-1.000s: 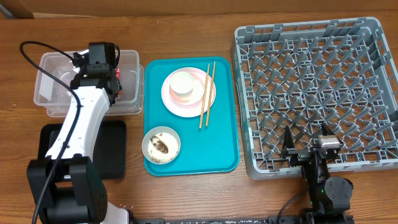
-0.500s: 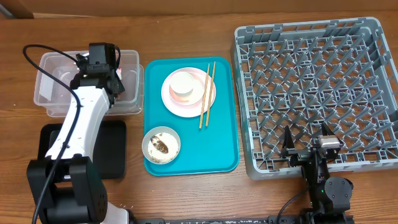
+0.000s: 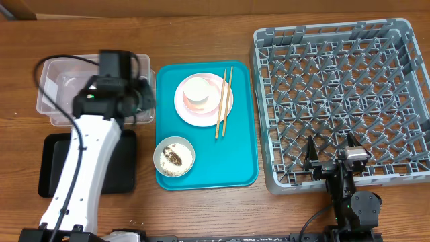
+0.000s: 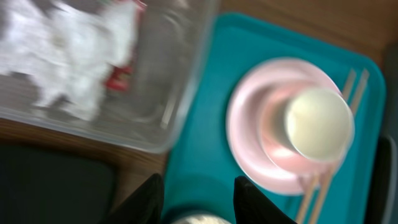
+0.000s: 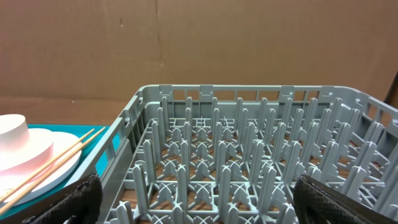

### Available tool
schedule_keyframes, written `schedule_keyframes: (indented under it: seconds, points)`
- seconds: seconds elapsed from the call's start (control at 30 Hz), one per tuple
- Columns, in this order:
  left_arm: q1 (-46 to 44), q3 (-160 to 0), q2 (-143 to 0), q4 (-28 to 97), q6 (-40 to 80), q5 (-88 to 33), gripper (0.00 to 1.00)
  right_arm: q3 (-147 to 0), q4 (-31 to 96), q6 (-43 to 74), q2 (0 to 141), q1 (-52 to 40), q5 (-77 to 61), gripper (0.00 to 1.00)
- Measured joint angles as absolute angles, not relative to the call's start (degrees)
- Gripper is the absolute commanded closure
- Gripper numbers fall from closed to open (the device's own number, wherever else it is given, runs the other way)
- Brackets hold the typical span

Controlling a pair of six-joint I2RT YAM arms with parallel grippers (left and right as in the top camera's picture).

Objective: Sort waste into correct bins and load items into the dishwasher
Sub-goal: 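Move the left gripper to the grey rice bowl rim and grasp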

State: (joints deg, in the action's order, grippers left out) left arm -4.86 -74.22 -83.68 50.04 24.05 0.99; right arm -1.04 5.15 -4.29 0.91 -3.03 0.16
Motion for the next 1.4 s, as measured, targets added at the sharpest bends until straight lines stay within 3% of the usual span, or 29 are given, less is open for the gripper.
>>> schedule_keyframes:
  seconds: [0.23,0.5,0.93,1.17,1.4]
  points:
    - [-16.99,-74.06,-84.29,53.32,24.05,-3.73,0.61,-1.04,5.15,-4.29,0.91,-3.03,0.21,0.00]
    - [-27.90,-73.10,-87.96,56.47,24.29,-2.79,0.75,-1.04,5.17,-4.27,0.91,-3.03,0.19,0.00]
    - [-30.41,-72.03,-93.01,59.79,28.12,-1.80,0.96,-1.04,5.15,-4.29,0.91,-3.03,0.19,0.00]
    - [-30.41,-70.13,-95.77,59.68,29.28,-1.17,0.96,-1.04,5.17,-4.29,0.91,-3.03,0.19,0.00]
    - [-30.41,-70.00,-95.85,59.64,29.76,-0.43,0.89,-1.04,5.13,-4.27,0.91,-3.03,0.19,0.00]
